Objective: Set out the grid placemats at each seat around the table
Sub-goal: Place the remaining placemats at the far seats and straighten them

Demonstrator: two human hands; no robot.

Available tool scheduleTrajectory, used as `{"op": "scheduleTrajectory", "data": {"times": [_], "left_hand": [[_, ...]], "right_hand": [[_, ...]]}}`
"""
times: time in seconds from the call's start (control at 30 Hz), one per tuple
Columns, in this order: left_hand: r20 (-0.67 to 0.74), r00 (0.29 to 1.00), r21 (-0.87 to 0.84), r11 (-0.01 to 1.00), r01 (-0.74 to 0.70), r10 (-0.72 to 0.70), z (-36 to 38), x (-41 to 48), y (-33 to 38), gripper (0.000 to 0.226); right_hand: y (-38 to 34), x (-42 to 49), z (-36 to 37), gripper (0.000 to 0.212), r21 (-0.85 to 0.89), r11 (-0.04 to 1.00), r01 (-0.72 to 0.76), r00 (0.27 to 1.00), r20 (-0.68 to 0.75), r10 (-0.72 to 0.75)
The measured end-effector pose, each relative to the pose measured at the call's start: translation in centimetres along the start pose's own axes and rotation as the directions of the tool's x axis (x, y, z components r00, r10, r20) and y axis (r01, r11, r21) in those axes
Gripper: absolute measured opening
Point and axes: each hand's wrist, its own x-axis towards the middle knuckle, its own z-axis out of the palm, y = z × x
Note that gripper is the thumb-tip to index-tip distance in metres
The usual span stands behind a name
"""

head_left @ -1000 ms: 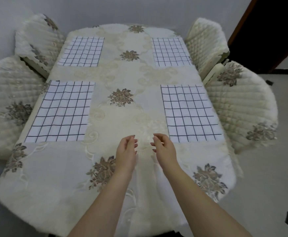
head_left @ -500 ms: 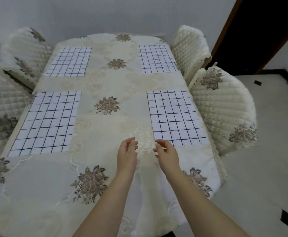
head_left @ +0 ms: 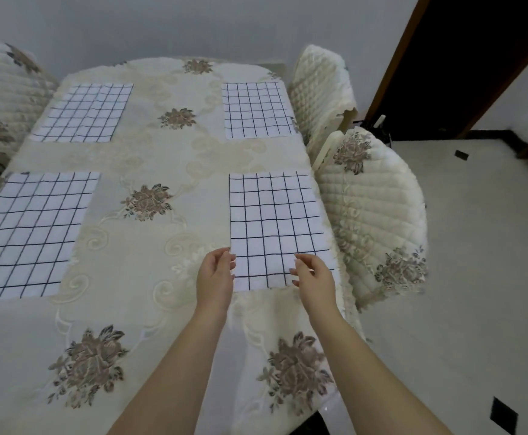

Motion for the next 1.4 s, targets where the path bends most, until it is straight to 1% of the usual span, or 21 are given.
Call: {"op": "scheduleTrajectory", "data": {"times": [0.1, 0.27, 0.37, 0.43, 0.53, 0.6, 0.7, 0.77, 0.9, 0.97, 1.03, 1.13, 1.27, 1.4], "left_hand": [[-0.06, 0.998, 0.002, 1.0, 0.0, 0.0, 2.7, 0.6, -0.2, 0.018], [-0.17, 0.985, 0.066, 0.998, 0.019, -0.007, 5.2, 2.2, -0.9, 0.018], [-0.242, 0.97, 0.145, 0.989, 0.032, 0.004, 5.8, 3.2, -0.9, 0.022], [-0.27, 0.963, 0.171, 0.983, 0.061, -0.013, 6.0, 4.1, -0.7, 0.026], [-0.261, 0.964, 0.201, 0.973, 0.11, -0.055, 5.8, 5.8, -0.7, 0.032], [-0.25, 0.964, 0.233, 0.961, 0.15, -0.09, 5.6, 6.8, -0.8, 0.035], [-0.223, 0.97, 0.304, 0.939, 0.16, -0.093, 5.5, 7.9, -0.9, 0.039], [-0.201, 0.975, 0.34, 0.926, 0.162, -0.097, 5.3, 8.5, -0.9, 0.04], [-0.195, 0.976, 0.429, 0.886, 0.175, -0.098, 4.8, 9.2, -1.2, 0.029], [-0.164, 0.982, 0.455, 0.875, 0.162, -0.097, 4.6, 9.3, -1.3, 0.018], [-0.144, 0.985, 0.458, 0.876, 0.149, -0.092, 4.6, 9.5, -1.1, 0.005], [-0.144, 0.983, 0.431, 0.887, 0.164, -0.112, 4.1, 10.3, -1.1, 0.015], [-0.159, 0.979, 0.391, 0.902, 0.182, -0.128, 3.6, 11.7, -0.9, 0.014], [-0.154, 0.979, 0.358, 0.916, 0.183, -0.136, 3.7, 12.7, -0.6, 0.012]], "right_hand": [[0.0, 3.4, -2.5, 0.012, -0.019, 1.0, 0.007, 1.0, 0.026, -0.007], [-0.3, 7.9, -5.4, 0.012, -0.061, 0.998, -0.005, 1.0, 0.021, 0.006], [-0.6, 9.8, -6.4, 0.022, -0.115, 0.993, 0.007, 1.0, 0.024, -0.005], [-0.5, 11.1, -6.6, 0.026, -0.156, 0.988, 0.006, 1.0, 0.02, -0.003], [-0.4, 12.7, -6.2, 0.027, -0.187, 0.982, -0.017, 0.999, 0.024, 0.022], [-0.5, 13.5, -5.9, 0.029, -0.221, 0.973, -0.069, 0.997, 0.025, 0.076], [-0.3, 14.6, -5.6, 0.036, -0.276, 0.955, -0.112, 0.993, 0.014, 0.12], [-0.5, 15.1, -5.6, 0.037, -0.3, 0.946, -0.123, 0.991, 0.015, 0.133], [-0.5, 15.6, -5.6, 0.034, -0.369, 0.918, -0.144, 0.987, 0.018, 0.162], [-0.3, 15.7, -5.6, 0.031, -0.39, 0.907, -0.155, 0.986, 0.0, 0.168], [0.1, 15.9, -5.5, 0.025, -0.399, 0.903, -0.158, 0.986, -0.01, 0.168], [0.3, 16.2, -5.3, 0.017, -0.41, 0.9, -0.149, 0.988, -0.026, 0.151], [0.1, 16.5, -4.8, 0.006, -0.4, 0.907, -0.132, 0.991, -0.037, 0.128], [0.0, 16.9, -4.4, 0.005, -0.388, 0.913, -0.127, 0.992, -0.045, 0.119]]}}
